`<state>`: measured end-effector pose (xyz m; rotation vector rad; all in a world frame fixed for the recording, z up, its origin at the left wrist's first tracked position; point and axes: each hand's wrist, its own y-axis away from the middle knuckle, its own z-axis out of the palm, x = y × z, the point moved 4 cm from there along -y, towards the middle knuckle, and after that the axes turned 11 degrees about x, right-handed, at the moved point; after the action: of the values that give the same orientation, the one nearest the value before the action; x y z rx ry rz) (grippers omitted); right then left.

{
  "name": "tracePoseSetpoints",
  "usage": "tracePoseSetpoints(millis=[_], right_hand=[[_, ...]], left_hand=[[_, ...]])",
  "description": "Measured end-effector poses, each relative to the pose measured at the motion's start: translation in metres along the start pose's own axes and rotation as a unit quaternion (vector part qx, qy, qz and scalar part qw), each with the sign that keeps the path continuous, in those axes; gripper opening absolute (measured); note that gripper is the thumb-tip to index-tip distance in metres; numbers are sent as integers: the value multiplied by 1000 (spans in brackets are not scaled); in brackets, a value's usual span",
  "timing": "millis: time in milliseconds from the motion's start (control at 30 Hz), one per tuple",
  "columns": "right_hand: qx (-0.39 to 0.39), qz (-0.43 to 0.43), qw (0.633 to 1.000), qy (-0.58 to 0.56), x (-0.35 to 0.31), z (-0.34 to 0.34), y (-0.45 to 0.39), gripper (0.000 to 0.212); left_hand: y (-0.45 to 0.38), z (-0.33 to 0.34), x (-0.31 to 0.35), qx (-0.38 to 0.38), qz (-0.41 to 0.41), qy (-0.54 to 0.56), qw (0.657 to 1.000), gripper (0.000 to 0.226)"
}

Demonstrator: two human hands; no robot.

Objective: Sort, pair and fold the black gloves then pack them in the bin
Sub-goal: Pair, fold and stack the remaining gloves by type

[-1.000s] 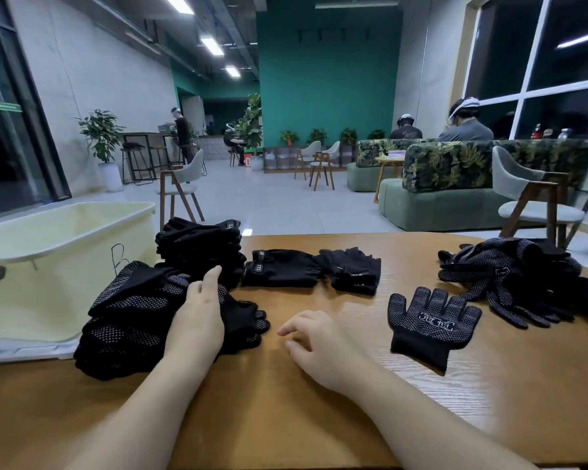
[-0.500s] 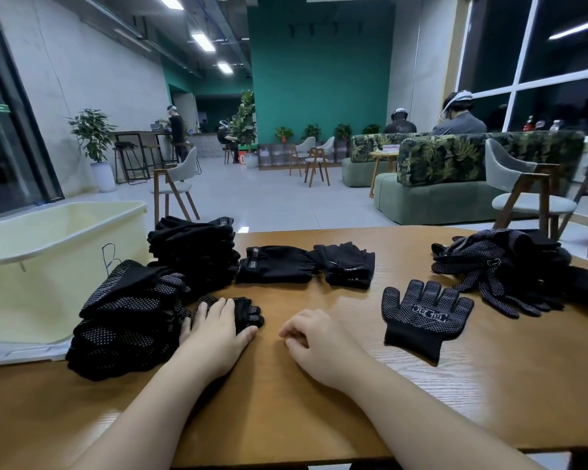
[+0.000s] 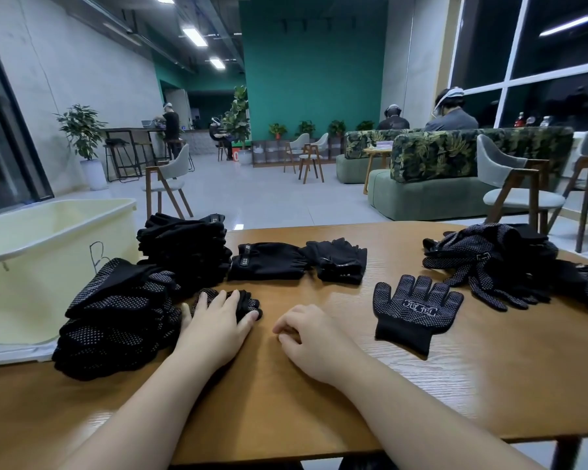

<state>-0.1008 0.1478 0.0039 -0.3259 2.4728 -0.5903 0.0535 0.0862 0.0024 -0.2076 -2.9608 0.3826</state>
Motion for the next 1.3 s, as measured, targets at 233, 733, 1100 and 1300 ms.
tracePoseSetpoints(millis=[233, 733, 1100, 1300], right_hand=[[62, 13, 998, 19, 14, -29, 7, 24], [207, 240, 940, 127, 157, -144, 25, 36], [250, 390, 876, 139, 216, -186, 25, 66], [249, 354, 891, 136, 224, -198, 13, 74]], left_hand=[[25, 7, 33, 14, 99, -18, 995, 81], [16, 9, 23, -42, 159, 7, 986, 74], [14, 1, 11, -63, 219, -1, 974, 135], [23, -3, 35, -56, 253, 16, 966, 114]])
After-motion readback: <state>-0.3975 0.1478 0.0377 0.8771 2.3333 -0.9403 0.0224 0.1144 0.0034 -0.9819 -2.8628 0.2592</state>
